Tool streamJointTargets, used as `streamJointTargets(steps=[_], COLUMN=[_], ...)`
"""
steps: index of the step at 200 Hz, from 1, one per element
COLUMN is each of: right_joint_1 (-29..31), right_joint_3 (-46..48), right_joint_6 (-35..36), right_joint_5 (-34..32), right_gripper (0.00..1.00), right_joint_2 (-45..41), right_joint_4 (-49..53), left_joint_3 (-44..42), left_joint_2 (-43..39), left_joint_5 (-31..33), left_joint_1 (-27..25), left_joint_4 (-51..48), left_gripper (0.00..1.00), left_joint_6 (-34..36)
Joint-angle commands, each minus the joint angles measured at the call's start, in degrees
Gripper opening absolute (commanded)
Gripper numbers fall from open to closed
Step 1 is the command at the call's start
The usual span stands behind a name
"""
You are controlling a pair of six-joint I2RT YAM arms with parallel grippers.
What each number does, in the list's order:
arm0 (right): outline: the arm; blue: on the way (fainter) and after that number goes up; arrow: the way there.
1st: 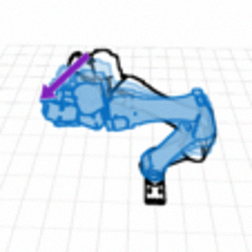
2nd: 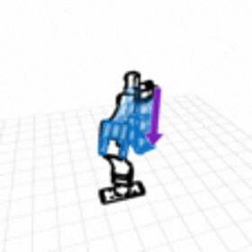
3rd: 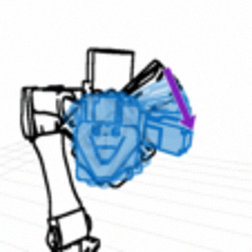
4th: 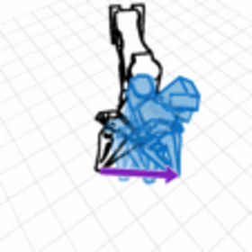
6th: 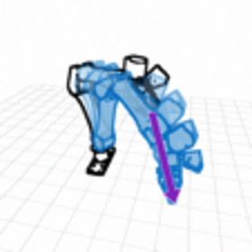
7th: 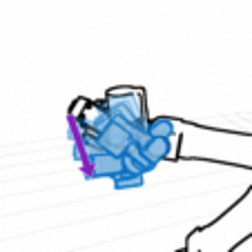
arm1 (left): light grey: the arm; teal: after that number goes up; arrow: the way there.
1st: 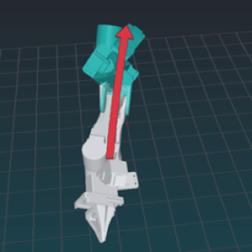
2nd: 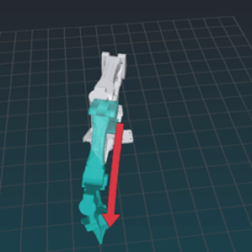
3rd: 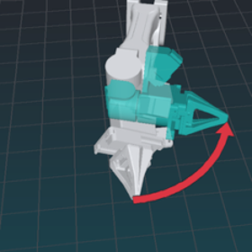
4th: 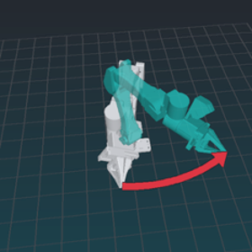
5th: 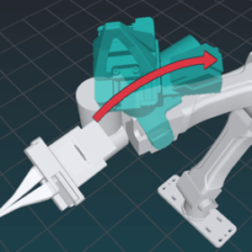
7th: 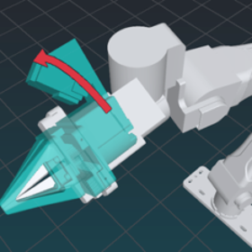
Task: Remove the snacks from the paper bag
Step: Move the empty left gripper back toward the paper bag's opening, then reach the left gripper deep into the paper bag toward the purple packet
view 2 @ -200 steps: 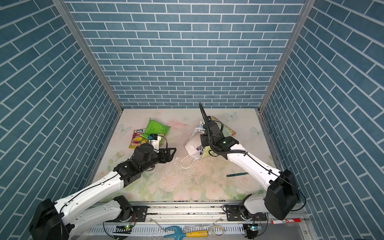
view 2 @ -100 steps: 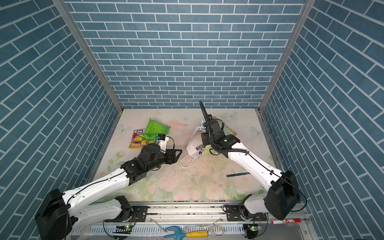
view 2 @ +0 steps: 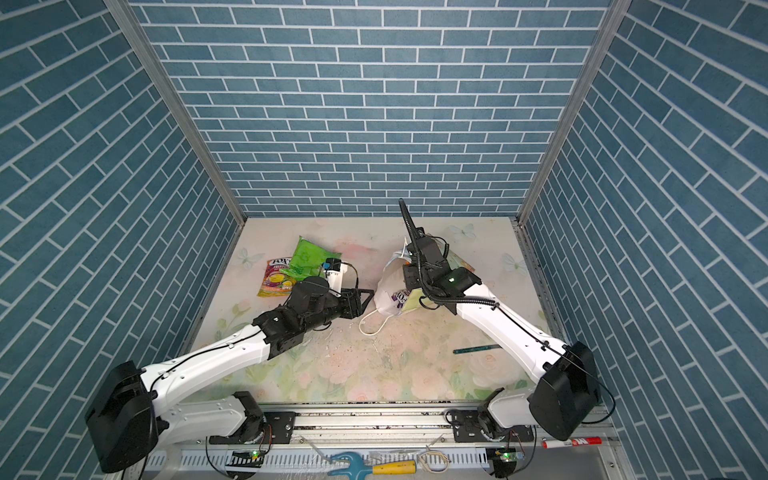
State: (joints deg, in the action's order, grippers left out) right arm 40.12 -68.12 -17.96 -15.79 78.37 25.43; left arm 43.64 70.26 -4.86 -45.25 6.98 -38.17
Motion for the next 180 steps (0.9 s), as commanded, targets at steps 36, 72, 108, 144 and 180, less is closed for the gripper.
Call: streamJointTargets(steps=[36,72,108,144,180], right_joint_1=[-0.1,-0.1,-0.1,-0.1,-0.1], right_joint_3=[-2.2,-1.5,-0.4,-0.1,0.9], right_joint_6=[-0.6,-1.0,-0.6,-1.1,-2.0], right_joint_5=[0.6,0.8,2.0,2.4,1.6], right_gripper=[0.0,0.0,0.0,0.0,0.0], right_joint_2=[-3.5,-4.2,-5.0,-5.2,-6.2], right_joint_4=[-0.2,-0.8,-1.8,-1.9,-2.5], left_joint_3=[2.7,4.1,5.6,7.6,9.1], left_joint_2=[5.6,9.4,13.0,16.6,19.0], left_joint_5=[-2.6,-3.3,-4.0,-4.3,-3.8], left_joint_1=[-2.4,-3.2,-3.4,-3.5,-3.5], left_joint_4=[4.1,5.1,6.1,6.0,5.4], left_gripper=[0.59,0.59,0.59,0.59,0.6], left_joint_6=[-0.5,-1.3,-1.9,-1.9,-2.0])
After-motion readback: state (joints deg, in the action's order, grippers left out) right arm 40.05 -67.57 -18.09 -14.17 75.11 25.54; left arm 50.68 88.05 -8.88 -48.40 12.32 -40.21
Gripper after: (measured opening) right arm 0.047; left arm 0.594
